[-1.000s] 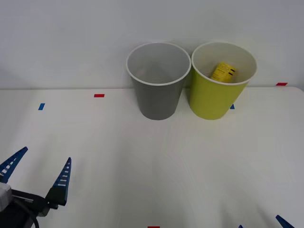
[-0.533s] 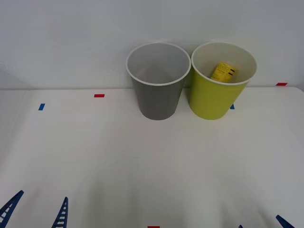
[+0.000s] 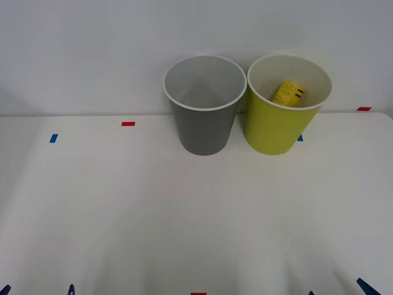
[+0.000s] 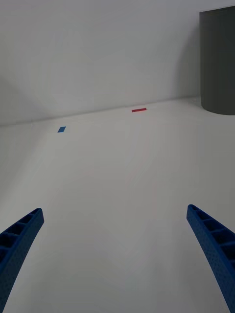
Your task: Put cans in the gray bin and PET bottles in the light green bin.
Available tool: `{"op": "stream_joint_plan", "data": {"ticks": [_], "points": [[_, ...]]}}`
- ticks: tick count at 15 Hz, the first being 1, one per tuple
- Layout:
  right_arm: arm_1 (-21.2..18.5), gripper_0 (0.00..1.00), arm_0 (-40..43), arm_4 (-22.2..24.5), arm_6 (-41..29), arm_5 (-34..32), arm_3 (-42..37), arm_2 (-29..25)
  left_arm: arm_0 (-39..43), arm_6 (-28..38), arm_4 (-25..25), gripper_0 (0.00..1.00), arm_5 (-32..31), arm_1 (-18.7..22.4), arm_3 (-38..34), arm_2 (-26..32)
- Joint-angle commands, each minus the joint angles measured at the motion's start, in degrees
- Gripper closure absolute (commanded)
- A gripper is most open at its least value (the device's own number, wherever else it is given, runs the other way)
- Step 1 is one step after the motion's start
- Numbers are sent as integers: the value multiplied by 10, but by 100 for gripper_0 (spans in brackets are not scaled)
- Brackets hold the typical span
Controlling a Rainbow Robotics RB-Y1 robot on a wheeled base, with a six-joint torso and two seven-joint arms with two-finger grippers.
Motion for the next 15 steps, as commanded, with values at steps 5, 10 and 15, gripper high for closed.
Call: {"op": "stream_joint_plan", "data": {"ticks": [5,10,15], "points": [[0,1,0,0,0,0,0,0,2,-2,-6,0,-6,2,0,0],[0,1,0,0,0,0,0,0,2,-2,-6,0,-6,2,0,0],[0,1,0,0,0,0,0,0,2,-2,-6,0,-6,2,0,0]]}}
